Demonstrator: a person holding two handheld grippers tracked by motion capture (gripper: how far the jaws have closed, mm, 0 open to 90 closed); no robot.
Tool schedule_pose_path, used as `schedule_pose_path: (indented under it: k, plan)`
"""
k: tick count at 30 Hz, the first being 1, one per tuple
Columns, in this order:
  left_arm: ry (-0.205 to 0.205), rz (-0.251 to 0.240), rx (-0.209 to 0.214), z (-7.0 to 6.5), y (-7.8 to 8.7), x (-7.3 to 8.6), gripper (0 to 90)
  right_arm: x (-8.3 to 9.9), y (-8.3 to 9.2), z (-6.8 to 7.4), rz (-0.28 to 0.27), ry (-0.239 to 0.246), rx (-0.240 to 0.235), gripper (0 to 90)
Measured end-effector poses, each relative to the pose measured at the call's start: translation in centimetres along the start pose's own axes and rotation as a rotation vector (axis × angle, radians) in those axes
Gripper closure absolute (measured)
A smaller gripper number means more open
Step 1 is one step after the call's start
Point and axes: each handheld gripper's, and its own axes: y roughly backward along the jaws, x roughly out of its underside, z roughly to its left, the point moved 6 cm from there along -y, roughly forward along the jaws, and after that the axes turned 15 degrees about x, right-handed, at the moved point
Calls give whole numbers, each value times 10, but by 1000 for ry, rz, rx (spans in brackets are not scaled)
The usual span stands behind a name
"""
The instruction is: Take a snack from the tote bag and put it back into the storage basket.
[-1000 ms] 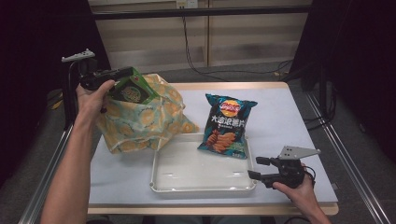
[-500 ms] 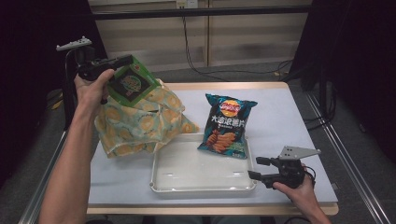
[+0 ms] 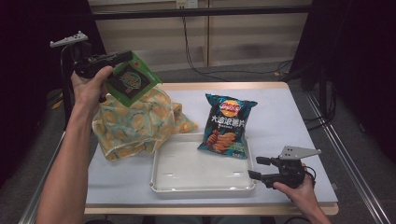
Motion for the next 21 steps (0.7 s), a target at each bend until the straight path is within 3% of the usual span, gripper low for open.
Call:
schedule_pose_path:
  k: [10,15,21]
  plan:
    - [-1,38,38,-23,-5,22,900,-5,2,3,-19,10,2,355]
    - [-10,28,58,-39,-2,21,900,-10,3,4,-35,21,3,382]
    - [-23,32,73,-56,-3,28,900,-23,-1,18,-59,52,-31,420]
